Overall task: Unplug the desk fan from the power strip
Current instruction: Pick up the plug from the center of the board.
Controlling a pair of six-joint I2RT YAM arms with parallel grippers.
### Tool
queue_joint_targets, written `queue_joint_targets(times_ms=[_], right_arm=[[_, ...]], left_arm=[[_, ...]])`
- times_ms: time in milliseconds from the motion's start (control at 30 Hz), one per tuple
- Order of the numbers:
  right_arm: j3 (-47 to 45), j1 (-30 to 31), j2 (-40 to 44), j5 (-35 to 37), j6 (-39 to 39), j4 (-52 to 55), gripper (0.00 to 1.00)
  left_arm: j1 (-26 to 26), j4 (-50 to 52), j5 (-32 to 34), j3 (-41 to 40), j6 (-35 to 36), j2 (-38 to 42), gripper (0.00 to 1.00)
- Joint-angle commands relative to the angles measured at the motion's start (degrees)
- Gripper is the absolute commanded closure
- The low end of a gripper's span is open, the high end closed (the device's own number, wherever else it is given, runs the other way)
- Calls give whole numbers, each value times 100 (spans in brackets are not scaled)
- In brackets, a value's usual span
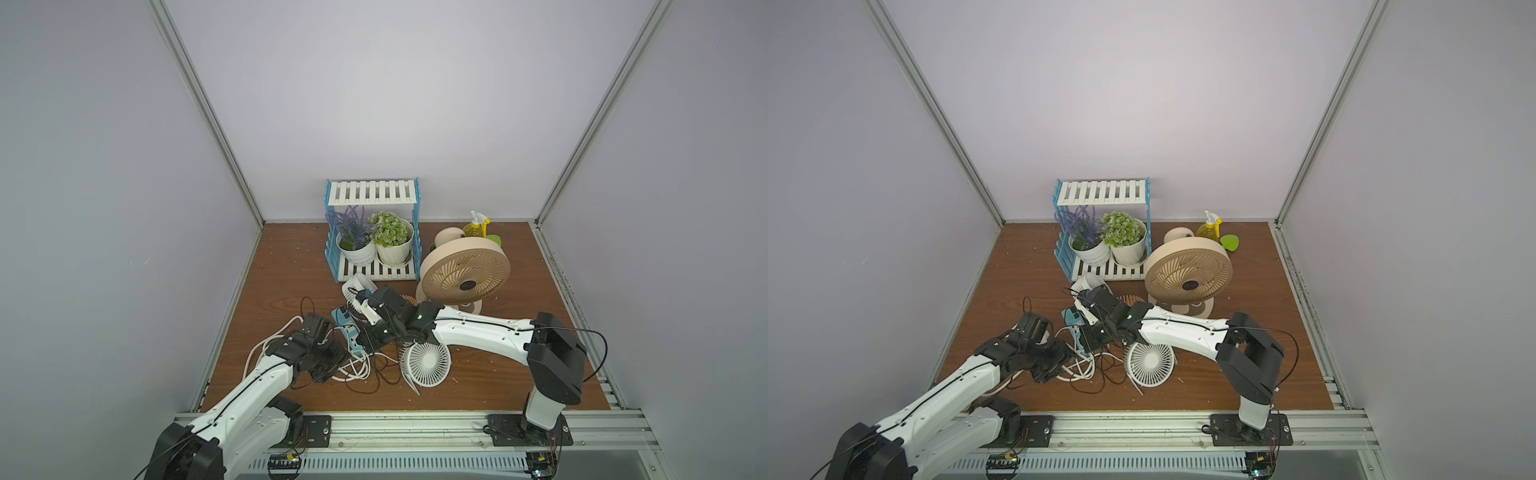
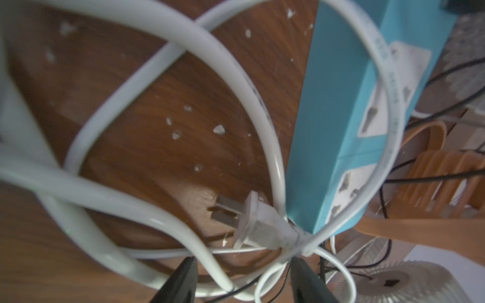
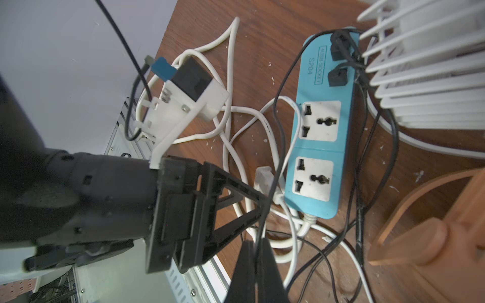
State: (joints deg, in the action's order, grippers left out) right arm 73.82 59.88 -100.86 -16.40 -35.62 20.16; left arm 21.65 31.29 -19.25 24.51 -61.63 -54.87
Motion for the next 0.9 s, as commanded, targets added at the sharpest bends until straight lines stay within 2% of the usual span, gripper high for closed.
queue_joint_targets(times_ms=[0,67,167,267,467,733,867], right_arm=[[-51,-14,241,121,-36,65,100],[-52,-16,250,133,-38,62,100],[-56,-15,267,137,-42,58,100],[-56,-19,277,155,-56,63,100],[-61,-11,286,171,-80,48,100],[-28,-16,286,212,-95,93,100],[-33,-18,286,227,-116,106,100]], left_arm=[[90,-513,-69,19,-114,-183,61],[93,-437,55,71,-122,-188,72],[87,-293,215,142,-117,-120,75],[91,-53,257,275,-24,-81,69],[92,888,655,787,404,437,51],[94,246,-56,674,687,-24,43],[126,152,-163,622,704,-244,43]])
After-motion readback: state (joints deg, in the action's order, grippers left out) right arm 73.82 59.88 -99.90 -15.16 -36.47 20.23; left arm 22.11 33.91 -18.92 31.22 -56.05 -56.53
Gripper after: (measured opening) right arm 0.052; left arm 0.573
